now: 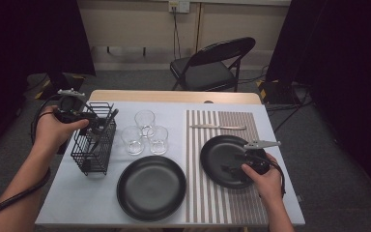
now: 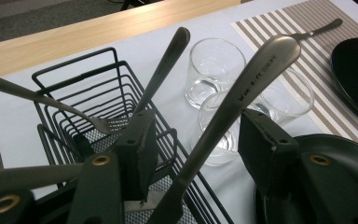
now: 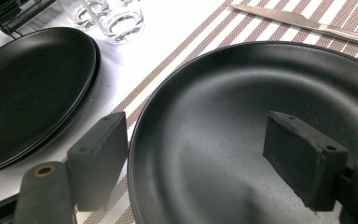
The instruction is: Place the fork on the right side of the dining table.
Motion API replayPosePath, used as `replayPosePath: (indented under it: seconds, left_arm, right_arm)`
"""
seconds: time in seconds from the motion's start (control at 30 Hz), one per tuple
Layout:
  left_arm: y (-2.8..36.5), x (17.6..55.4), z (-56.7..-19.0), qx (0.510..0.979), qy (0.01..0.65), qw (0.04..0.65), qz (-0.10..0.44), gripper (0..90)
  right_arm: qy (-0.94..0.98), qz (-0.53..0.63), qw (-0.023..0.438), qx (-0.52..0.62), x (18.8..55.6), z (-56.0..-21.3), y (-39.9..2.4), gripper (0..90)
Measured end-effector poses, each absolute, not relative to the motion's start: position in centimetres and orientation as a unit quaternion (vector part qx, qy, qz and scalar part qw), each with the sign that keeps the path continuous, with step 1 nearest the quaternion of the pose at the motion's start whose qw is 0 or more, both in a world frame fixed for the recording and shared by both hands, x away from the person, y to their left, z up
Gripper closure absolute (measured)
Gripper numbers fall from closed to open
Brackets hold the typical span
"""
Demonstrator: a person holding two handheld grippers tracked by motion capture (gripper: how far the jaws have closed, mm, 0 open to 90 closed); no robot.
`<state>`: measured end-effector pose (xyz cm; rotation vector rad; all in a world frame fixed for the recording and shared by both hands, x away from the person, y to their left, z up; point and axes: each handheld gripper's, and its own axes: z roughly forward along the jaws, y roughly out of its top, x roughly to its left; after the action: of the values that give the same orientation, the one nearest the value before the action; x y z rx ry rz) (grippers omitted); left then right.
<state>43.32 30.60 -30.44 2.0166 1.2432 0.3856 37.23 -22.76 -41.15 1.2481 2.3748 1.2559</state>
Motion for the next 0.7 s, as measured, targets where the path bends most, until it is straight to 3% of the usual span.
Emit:
replayPosePath:
  seconds: [0.7]
  left_arm:
    - [30.7, 45.2, -30.9, 0.781, 0.487, 0.360, 0.151, 47.3]
  right_arm:
    - [0.801, 0.417, 0.089, 0.421, 37.3, -41.5, -22.9, 21.2]
